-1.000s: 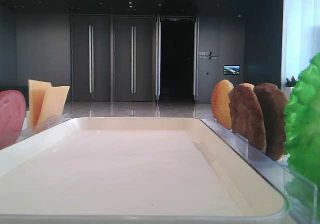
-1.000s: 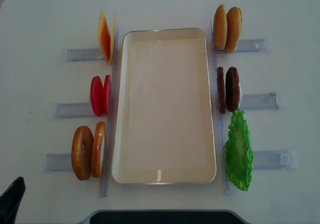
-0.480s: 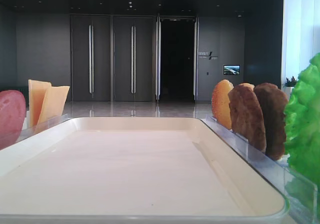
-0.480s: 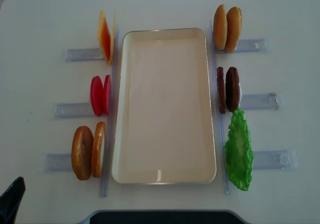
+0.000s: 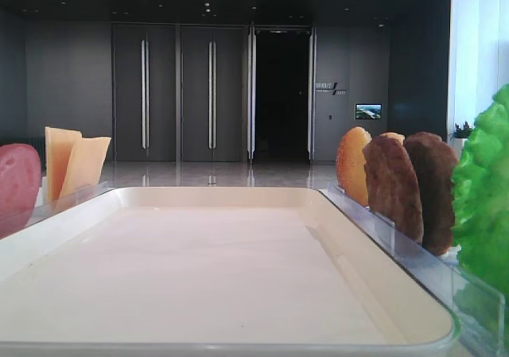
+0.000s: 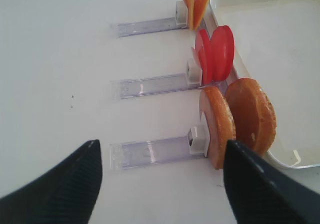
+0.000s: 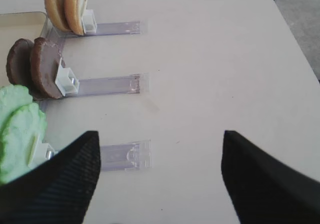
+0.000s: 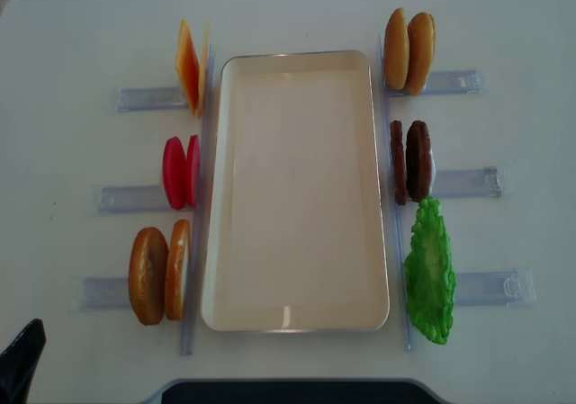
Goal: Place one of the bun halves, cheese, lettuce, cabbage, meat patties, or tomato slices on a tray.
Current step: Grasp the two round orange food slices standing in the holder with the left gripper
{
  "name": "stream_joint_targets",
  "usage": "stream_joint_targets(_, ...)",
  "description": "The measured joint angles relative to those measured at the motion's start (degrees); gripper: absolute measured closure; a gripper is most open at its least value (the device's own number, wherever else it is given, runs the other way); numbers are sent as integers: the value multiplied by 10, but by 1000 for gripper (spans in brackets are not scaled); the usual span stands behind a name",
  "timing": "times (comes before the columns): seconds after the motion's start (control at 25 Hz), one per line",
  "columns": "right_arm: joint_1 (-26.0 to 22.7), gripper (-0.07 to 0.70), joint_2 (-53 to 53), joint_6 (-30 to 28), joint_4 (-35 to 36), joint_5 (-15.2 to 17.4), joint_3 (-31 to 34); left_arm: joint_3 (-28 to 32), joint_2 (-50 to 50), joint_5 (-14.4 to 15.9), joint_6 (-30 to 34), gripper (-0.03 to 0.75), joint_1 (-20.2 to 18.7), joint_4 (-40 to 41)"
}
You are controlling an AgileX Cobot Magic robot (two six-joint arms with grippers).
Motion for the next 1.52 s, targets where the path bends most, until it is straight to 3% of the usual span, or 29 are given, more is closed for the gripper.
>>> stream_joint_targets(1.04,0,118,0,0,0,0,0,0,7,0,-15,139,0,-11)
stream_joint_targets(1.36,0,118,0,0,0,0,0,-2,97,2,-30,139,0,-11)
stream_joint_targets(1.52,0,118,0,0,0,0,0,-34,167,14,-32,139,0,-10)
